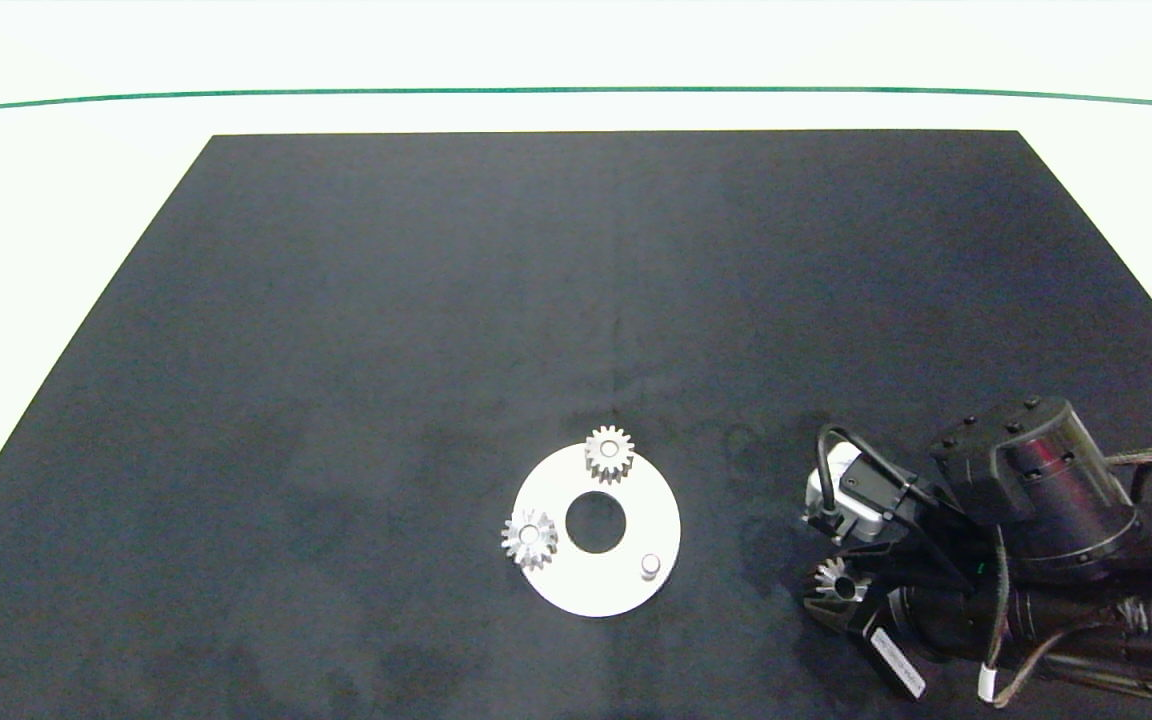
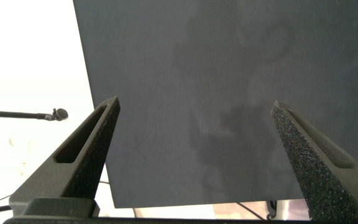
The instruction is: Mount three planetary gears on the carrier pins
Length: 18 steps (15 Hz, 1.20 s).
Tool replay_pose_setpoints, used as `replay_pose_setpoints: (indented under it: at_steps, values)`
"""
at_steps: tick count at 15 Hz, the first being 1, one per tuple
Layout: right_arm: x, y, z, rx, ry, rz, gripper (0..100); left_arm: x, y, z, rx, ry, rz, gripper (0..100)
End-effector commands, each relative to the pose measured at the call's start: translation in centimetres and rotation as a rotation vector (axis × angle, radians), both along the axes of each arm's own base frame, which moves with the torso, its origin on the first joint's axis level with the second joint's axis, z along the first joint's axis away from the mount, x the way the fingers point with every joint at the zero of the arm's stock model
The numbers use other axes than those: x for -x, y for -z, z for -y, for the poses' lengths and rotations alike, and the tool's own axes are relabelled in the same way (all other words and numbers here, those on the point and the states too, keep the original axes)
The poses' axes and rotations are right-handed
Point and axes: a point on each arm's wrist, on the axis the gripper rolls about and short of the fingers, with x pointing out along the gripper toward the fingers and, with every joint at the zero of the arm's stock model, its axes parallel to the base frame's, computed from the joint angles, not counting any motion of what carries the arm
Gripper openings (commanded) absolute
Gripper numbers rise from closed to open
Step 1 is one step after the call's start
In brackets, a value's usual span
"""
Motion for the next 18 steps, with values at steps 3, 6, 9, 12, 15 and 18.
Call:
replay_pose_setpoints:
  at_steps: [3,6,9,12,15,18]
  values:
    - [0.0,0.0,0.0,0.005,0.000,0.000,8,0.0,0.0,0.0,-0.002,-0.001,-0.003,100]
    - [0.1,0.1,0.0,0.007,-0.001,-0.002,3,0.0,0.1,0.0,-0.004,0.000,-0.006,100]
    - [0.1,0.1,0.0,0.012,-0.004,-0.003,0,0.0,0.0,0.0,-0.003,0.001,-0.005,100]
    - [0.3,-0.3,0.0,0.008,-0.014,0.014,0,-0.1,0.1,0.0,-0.003,0.001,-0.008,100]
    - [0.3,-0.5,0.0,0.007,-0.017,0.019,0,-0.1,0.1,0.0,-0.003,0.002,-0.009,100]
    - [0.3,-1.4,-0.5,0.000,-0.040,0.037,0,0.0,0.1,0.0,-0.002,0.002,-0.008,100]
